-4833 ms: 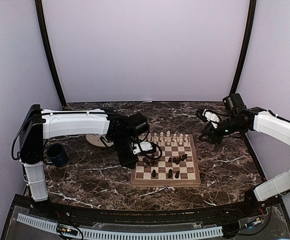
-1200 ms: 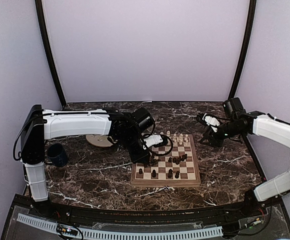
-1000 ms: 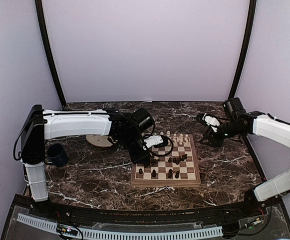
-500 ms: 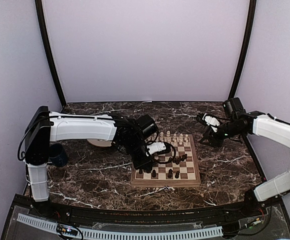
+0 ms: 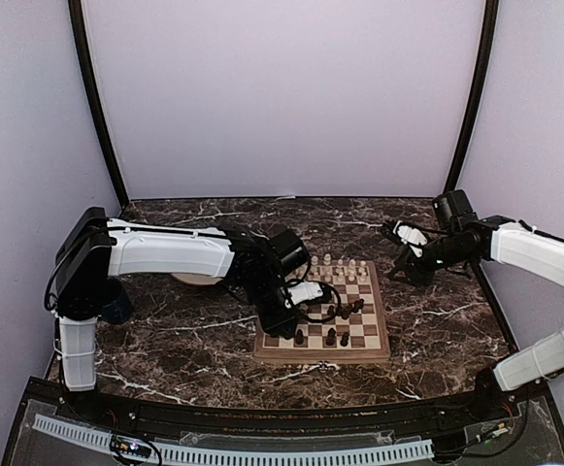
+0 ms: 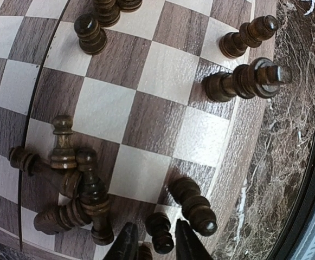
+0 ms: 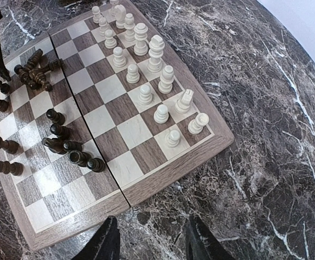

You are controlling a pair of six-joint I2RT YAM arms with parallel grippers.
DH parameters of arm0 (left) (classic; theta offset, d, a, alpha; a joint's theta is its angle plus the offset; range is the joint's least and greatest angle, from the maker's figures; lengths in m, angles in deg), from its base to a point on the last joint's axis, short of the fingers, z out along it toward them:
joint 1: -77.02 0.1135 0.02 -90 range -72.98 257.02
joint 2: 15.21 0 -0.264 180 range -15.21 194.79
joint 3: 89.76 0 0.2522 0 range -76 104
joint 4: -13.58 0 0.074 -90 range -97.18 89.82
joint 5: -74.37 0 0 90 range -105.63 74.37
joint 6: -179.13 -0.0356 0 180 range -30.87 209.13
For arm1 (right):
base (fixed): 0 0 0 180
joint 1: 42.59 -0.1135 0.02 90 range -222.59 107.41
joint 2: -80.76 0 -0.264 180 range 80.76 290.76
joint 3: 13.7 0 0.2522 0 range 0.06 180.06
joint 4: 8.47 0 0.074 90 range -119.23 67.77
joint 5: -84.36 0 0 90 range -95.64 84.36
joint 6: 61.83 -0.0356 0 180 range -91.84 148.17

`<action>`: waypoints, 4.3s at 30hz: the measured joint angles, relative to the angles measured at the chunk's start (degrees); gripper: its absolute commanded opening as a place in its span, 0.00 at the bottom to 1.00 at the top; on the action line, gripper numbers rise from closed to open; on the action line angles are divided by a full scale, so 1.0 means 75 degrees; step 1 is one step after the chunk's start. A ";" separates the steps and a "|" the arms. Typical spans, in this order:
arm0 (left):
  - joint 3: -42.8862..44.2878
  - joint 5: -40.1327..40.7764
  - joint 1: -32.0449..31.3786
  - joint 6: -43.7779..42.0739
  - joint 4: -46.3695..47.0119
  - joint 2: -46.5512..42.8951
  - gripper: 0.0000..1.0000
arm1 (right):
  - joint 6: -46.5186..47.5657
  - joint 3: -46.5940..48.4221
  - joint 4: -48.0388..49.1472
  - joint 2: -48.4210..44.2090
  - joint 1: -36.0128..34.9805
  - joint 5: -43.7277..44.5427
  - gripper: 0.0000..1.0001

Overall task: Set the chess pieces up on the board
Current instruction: Place the pawn on the chessboard, then pick up the chess pile from the chessboard, then pass from the left arm to the right

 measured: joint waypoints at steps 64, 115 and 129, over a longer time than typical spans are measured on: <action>-0.0833 0.0163 0.0697 -0.0787 0.1320 -0.0233 0.02 | -0.0353 0.1559 -0.0836 0.1075 -0.0006 -0.1180 0.39; -0.2174 -0.0565 0.0874 0.0187 0.4115 -0.1160 0.01 | -0.3066 0.4680 -0.2387 0.5581 -0.1891 -0.4861 0.23; -0.2189 -0.0542 0.0874 0.0224 0.4144 -0.1239 0.01 | -0.3331 0.4683 -0.2174 0.5627 -0.1888 -0.4849 0.06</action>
